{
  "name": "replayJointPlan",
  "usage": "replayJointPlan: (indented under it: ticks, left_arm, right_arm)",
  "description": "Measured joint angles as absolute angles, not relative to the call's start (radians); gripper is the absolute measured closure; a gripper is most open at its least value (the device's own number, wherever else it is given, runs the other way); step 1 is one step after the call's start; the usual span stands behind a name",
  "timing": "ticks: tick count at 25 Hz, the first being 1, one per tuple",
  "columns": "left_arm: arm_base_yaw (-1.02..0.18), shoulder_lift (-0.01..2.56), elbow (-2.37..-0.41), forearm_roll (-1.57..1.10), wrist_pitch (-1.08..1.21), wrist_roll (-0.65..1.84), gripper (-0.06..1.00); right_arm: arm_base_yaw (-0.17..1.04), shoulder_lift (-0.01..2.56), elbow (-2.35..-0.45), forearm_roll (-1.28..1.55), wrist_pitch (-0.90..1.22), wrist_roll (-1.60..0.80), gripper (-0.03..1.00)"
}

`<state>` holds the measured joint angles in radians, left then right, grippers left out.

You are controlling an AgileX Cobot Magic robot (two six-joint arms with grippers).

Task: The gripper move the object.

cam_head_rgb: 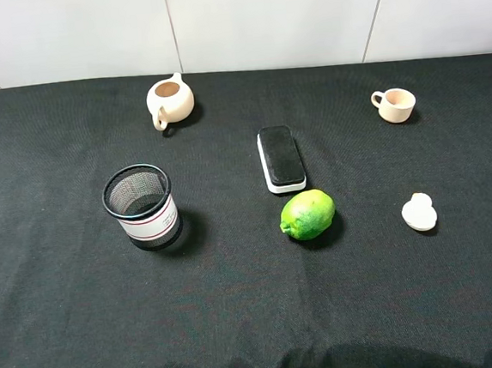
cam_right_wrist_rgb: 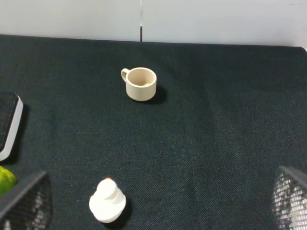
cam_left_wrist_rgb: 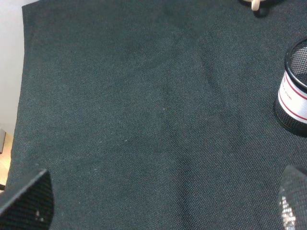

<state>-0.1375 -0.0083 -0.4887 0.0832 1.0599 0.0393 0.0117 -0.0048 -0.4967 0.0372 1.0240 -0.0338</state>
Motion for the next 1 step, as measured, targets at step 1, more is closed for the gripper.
replayJointPlan:
  ticks: [1]
  left_arm:
    - [-0.137,-0.008,-0.489,0.083,1.06,0.039,-0.05]
  right_arm:
    - [0.012,-0.005,-0.497,0.037,1.024,-0.034,0.27]
